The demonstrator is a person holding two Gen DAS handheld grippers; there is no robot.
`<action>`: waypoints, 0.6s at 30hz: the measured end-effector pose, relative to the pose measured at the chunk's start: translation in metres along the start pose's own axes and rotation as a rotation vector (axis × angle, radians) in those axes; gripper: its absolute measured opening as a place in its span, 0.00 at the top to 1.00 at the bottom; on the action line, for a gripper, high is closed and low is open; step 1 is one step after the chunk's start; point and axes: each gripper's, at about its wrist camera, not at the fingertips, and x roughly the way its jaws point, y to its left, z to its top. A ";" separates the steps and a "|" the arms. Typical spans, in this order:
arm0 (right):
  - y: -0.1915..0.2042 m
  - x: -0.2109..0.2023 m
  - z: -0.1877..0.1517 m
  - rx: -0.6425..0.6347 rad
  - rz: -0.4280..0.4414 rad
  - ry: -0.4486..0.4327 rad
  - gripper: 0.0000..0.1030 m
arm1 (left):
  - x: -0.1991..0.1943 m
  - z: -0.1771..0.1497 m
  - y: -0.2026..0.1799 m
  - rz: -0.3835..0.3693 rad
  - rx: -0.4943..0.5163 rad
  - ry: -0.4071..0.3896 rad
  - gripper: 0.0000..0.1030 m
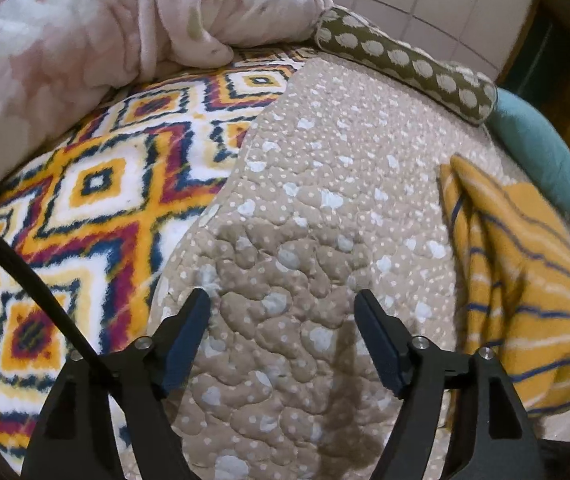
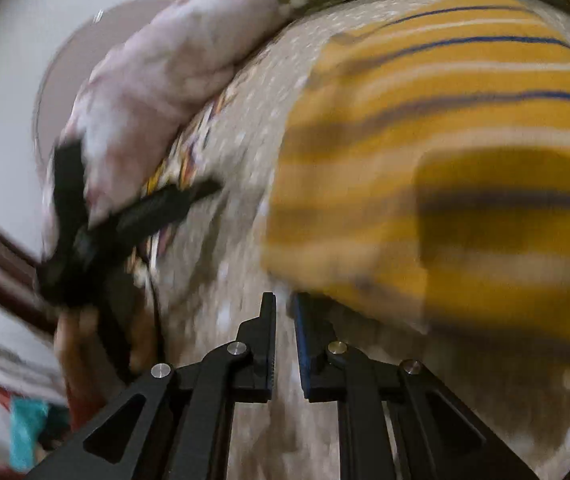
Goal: Fold small clothes
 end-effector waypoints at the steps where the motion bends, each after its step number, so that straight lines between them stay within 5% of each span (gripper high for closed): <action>1: 0.004 -0.015 -0.004 -0.032 -0.034 -0.050 0.89 | 0.001 -0.001 -0.003 0.005 0.015 0.005 0.22; 8: -0.022 -0.083 0.018 0.025 -0.136 -0.305 0.88 | 0.010 -0.006 -0.019 0.089 0.106 0.018 0.14; 12: -0.054 -0.050 0.006 0.119 -0.141 -0.165 0.86 | 0.014 -0.006 -0.023 0.098 0.127 0.033 0.07; 18: -0.041 -0.065 -0.035 0.048 -0.177 -0.139 0.85 | 0.022 -0.004 -0.030 0.116 0.154 0.052 0.00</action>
